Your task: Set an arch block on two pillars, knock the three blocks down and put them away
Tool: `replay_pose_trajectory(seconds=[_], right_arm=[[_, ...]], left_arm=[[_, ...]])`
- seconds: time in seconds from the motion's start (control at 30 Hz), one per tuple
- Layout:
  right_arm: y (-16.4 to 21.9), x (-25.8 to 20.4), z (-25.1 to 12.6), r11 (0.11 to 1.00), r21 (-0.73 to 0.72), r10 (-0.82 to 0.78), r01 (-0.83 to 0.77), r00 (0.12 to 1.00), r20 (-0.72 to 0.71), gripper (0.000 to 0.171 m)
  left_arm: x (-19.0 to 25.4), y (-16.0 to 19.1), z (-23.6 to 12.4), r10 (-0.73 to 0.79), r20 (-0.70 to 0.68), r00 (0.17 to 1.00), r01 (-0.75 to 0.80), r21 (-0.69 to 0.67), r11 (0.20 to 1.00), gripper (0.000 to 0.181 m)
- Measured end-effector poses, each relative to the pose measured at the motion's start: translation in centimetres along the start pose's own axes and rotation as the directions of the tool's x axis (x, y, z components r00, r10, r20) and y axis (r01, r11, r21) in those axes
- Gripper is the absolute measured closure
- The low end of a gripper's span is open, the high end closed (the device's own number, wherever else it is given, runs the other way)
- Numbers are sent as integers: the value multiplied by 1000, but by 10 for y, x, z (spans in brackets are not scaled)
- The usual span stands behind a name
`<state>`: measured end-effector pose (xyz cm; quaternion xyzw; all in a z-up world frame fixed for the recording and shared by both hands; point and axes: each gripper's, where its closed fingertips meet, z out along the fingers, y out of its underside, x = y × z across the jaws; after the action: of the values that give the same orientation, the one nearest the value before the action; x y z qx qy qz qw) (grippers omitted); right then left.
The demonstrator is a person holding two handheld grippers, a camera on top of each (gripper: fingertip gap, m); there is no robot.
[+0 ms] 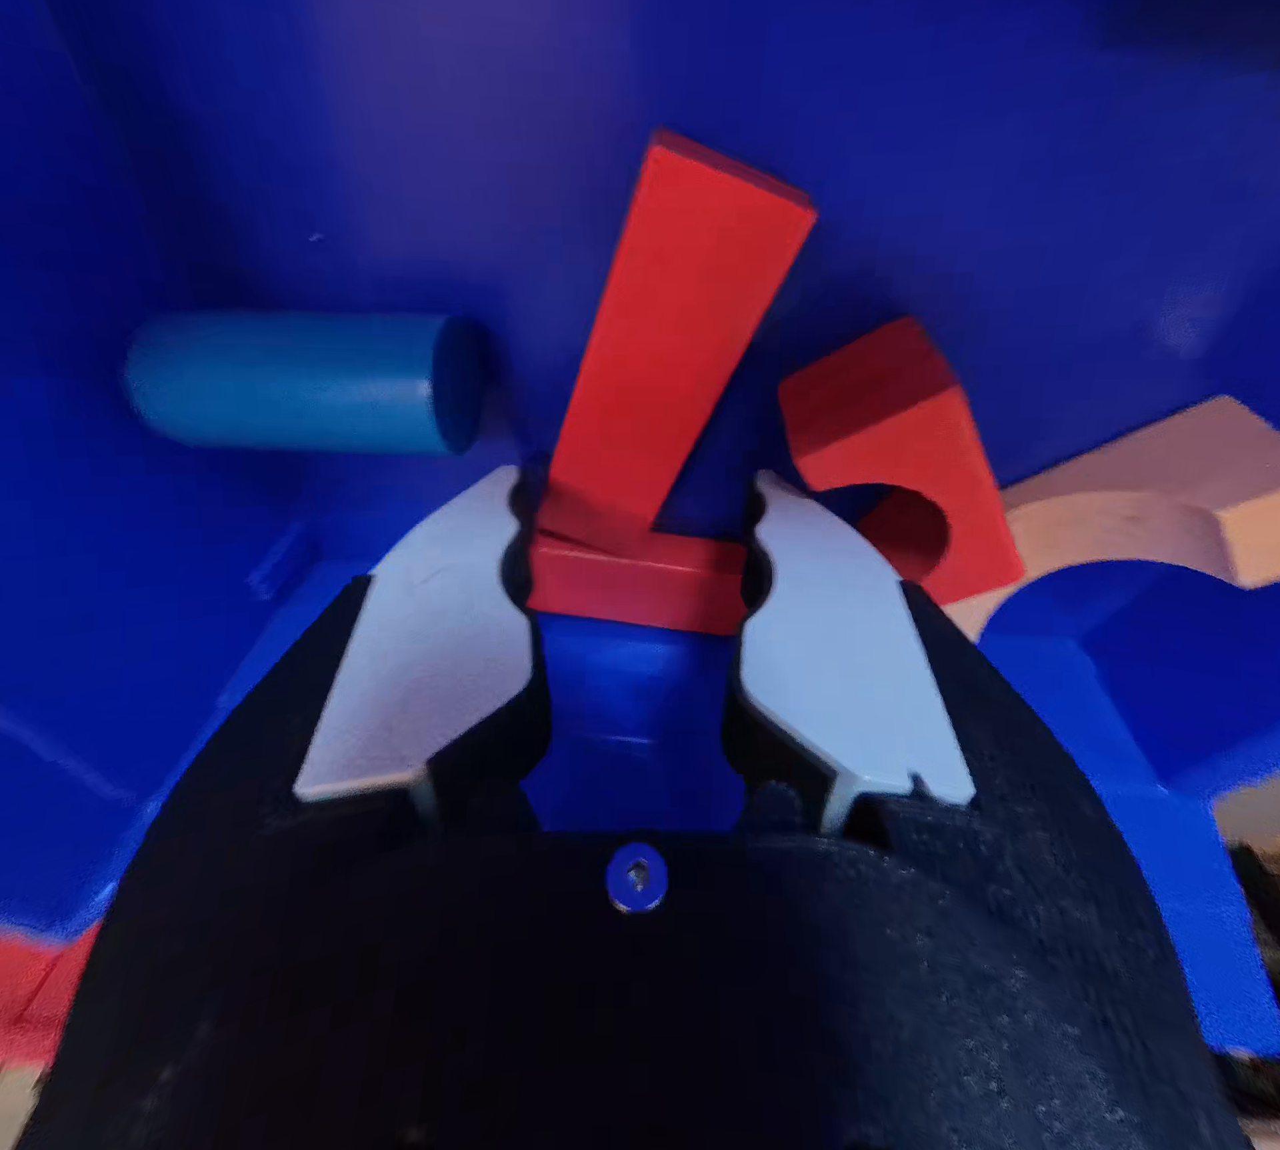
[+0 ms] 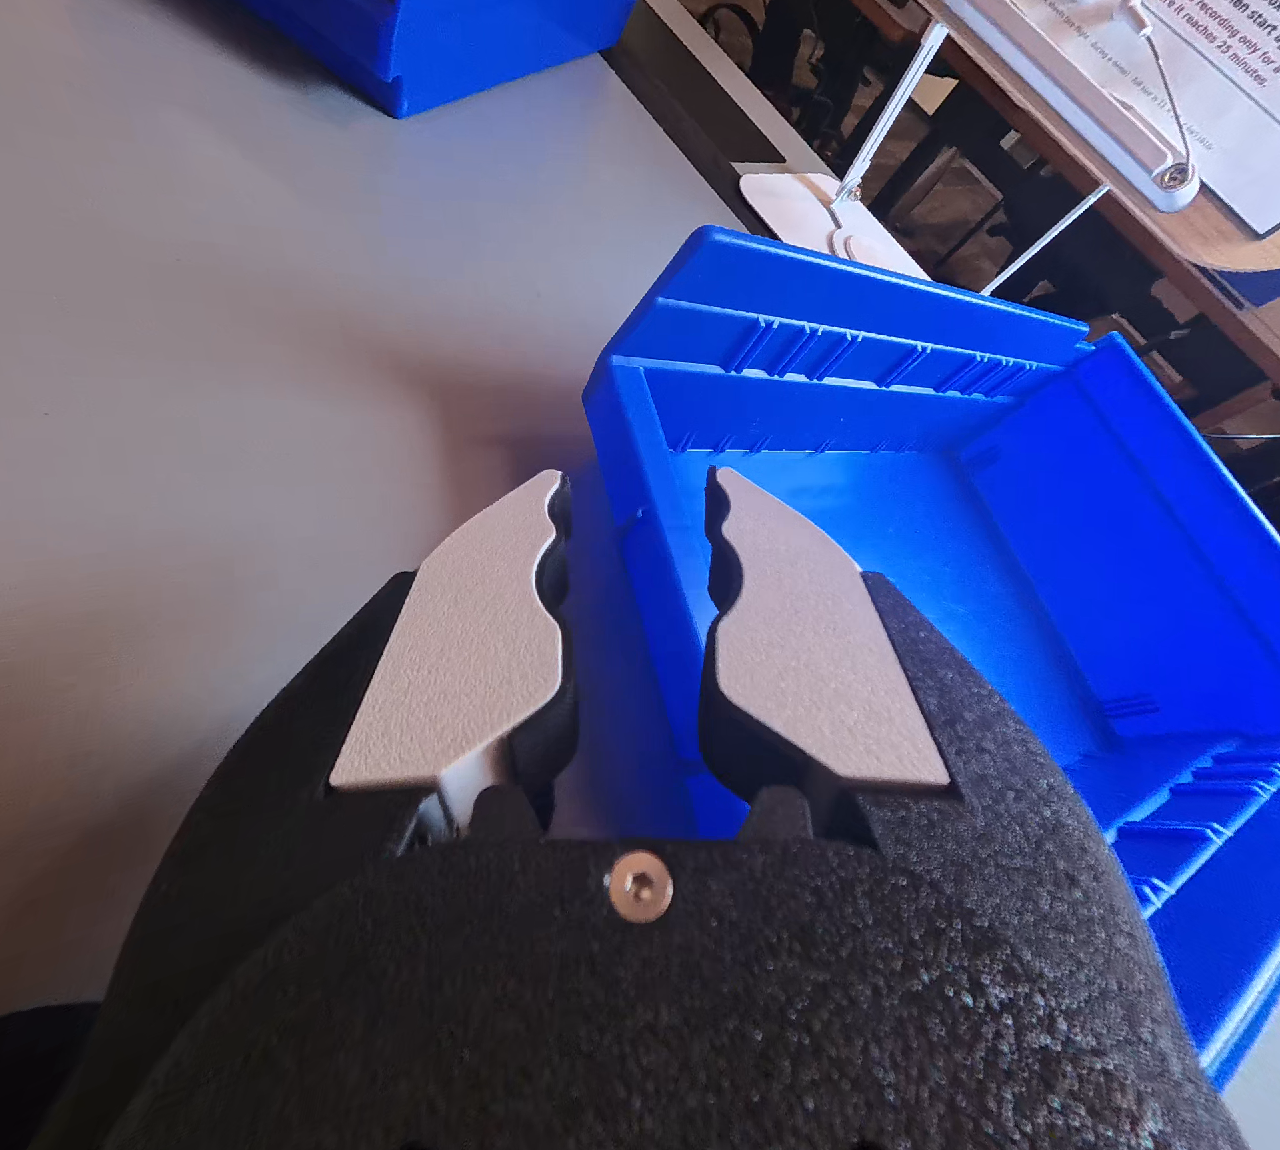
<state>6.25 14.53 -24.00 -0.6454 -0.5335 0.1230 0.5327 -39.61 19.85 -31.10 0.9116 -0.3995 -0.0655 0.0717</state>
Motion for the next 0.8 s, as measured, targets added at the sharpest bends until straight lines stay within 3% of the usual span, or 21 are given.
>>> replay_pose_trajectory(seconds=[0.07, 0.27, 0.4, 0.5, 0.6, 0.73, 0.8], right_arm=[[0, 0, -1, 1000, 1, -1, 1, 1000, -3, 135], [-1, 1, -1, 1000, 6, 6, -6, 1000, -7, 135], [-5, 2, -1, 1000, 23, 16, -15, 1000, -17, 135], [-15, -2, -1, 998, 53, 38, -37, 999, -4, 135], [-36, -14, -2, 992, 103, 69, -74, 996, 53, 135], [-75, -44, -2, 976, 158, 114, -150, 970, 216, 122], [-96, -56, -1, 968, 183, 115, -172, 951, 286, 114]], left_arm=[[11, -5, -1, -3, -76, 997, 7, 45, 999, 147], [9, -9, -15, 33, 57, 998, -43, 171, 984, 149], [11, -22, -74, 11, 260, 966, -120, 407, 906, 149], [38, -36, -127, -50, 340, 939, -185, 623, 760, 149], [102, -58, -163, -28, 328, 944, -259, 791, 554, 149], [211, -95, -173, 104, 236, 966, -256, 929, 269, 149], [265, -109, -165, 220, 200, 955, -241, 955, 176, 149]])
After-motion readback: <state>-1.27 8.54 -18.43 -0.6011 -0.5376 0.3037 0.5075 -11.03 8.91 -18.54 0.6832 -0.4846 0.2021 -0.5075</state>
